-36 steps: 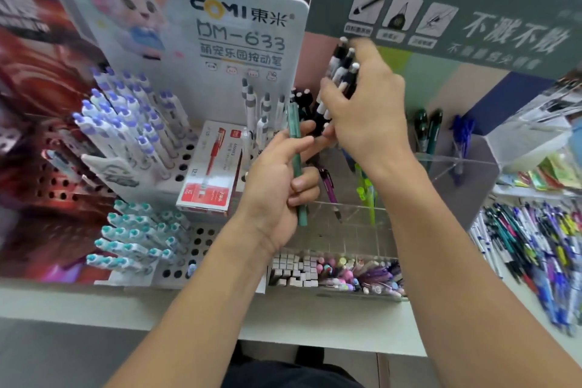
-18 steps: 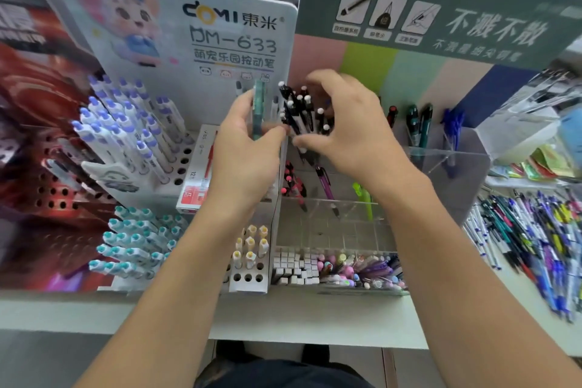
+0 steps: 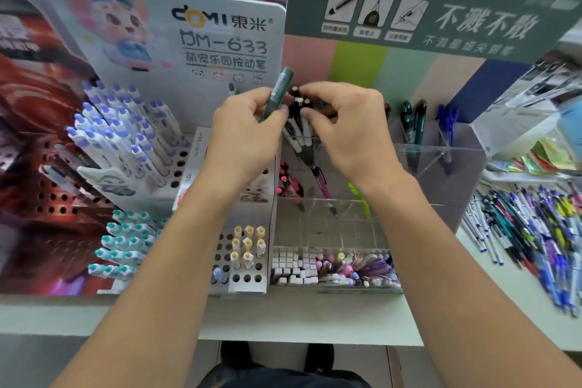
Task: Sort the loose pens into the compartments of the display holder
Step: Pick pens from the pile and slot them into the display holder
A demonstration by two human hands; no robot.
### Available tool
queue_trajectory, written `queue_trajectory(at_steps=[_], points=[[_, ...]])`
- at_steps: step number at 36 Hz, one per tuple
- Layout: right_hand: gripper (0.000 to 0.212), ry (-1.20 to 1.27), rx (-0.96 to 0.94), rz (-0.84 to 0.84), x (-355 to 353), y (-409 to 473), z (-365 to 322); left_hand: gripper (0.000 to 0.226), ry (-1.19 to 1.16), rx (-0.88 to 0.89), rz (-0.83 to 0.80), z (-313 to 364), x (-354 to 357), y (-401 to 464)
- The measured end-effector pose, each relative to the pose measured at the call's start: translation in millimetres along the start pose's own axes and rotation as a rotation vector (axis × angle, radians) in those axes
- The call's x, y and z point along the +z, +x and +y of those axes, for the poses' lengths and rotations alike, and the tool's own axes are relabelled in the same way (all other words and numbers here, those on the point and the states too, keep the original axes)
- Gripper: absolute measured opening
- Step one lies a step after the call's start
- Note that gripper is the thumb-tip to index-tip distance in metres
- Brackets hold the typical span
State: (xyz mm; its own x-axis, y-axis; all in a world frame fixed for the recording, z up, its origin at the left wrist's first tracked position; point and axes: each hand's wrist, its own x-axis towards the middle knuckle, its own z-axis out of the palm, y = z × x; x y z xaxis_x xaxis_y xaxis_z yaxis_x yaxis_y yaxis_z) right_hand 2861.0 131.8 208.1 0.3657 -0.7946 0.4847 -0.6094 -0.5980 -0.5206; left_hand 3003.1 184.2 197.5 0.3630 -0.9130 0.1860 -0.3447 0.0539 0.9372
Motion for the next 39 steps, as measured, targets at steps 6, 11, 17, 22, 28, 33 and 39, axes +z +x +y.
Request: queue_trajectory(at_steps=[6,11,17,22,28,33,39], points=[[0.054,-0.050,0.113,0.022,-2,0,2,0.025,-0.172,-0.123,0.085,-4,-6,0],[0.068,-0.114,0.179,-0.186,-13,10,-1,0.020,-0.154,-0.202,0.077,-8,-7,3],[0.085,-0.215,0.154,-0.350,-9,12,-13,0.045,-0.155,-0.215,0.001,-5,-4,1],[0.062,-0.277,0.128,-0.354,2,10,-20,0.047,-0.251,-0.266,0.008,-5,-6,-3],[0.038,-0.241,0.220,-0.230,-2,8,-13,0.043,-0.194,-0.235,-0.079,-4,-14,-2],[0.071,-0.213,0.200,-0.234,-5,3,-10,0.046,-0.062,-0.115,-0.113,-3,-15,-2],[0.046,-0.289,0.129,-0.284,1,8,-19,0.052,-0.082,-0.104,-0.175,0,-10,-4]])
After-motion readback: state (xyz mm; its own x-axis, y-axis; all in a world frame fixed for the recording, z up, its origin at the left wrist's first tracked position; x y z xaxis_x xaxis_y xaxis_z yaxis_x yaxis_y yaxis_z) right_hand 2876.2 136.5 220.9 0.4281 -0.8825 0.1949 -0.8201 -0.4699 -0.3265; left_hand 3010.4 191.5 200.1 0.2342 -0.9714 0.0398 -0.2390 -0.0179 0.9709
